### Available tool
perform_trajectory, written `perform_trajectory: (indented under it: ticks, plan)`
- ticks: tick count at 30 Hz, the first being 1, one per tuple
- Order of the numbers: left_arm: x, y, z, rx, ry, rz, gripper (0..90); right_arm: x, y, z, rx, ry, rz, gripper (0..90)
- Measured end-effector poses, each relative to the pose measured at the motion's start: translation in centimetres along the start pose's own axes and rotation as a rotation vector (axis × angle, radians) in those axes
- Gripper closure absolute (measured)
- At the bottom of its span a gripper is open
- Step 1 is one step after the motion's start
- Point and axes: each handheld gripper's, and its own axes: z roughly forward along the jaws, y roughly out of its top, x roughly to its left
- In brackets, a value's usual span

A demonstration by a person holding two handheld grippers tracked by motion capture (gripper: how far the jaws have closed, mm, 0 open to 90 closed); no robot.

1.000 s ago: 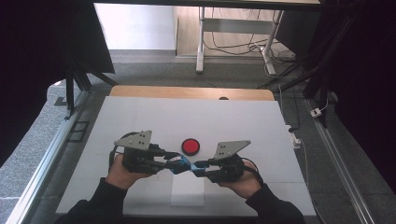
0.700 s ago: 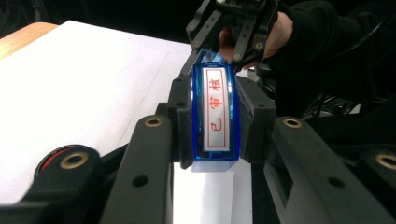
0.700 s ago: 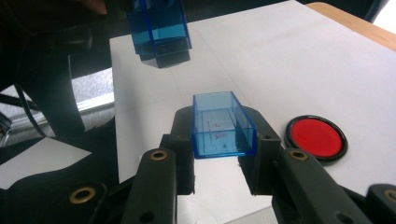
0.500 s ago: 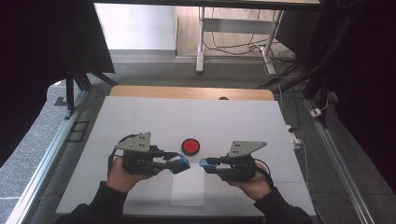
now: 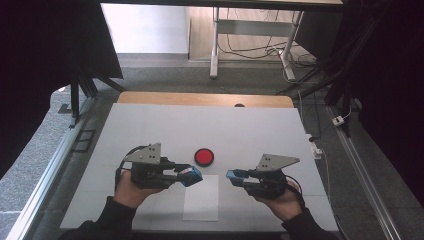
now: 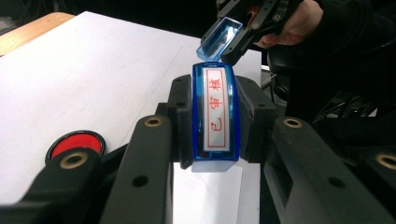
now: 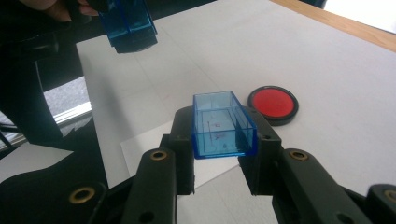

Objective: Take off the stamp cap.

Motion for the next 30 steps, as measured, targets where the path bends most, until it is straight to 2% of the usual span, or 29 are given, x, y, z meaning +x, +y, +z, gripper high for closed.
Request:
perform_trajectory:
  ticks: [15, 23, 30]
  plan:
    - [0.2, 0.0, -0.2, -0.003, 0.026, -0.012, 69.9, 0.2, -2.0, -3.0, -0.005, -0.089, 0.020, 69.1]
    - [0.3, 0.0, -0.2, -0.001, 0.044, -0.014, 69.9, 0.0, -3.4, -4.6, -0.025, -0.149, 0.063, 69.1]
    - [0.4, 0.0, -0.2, 0.010, 0.065, -0.014, 69.9, -0.4, -5.0, -5.8, -0.020, -0.205, 0.106, 69.1]
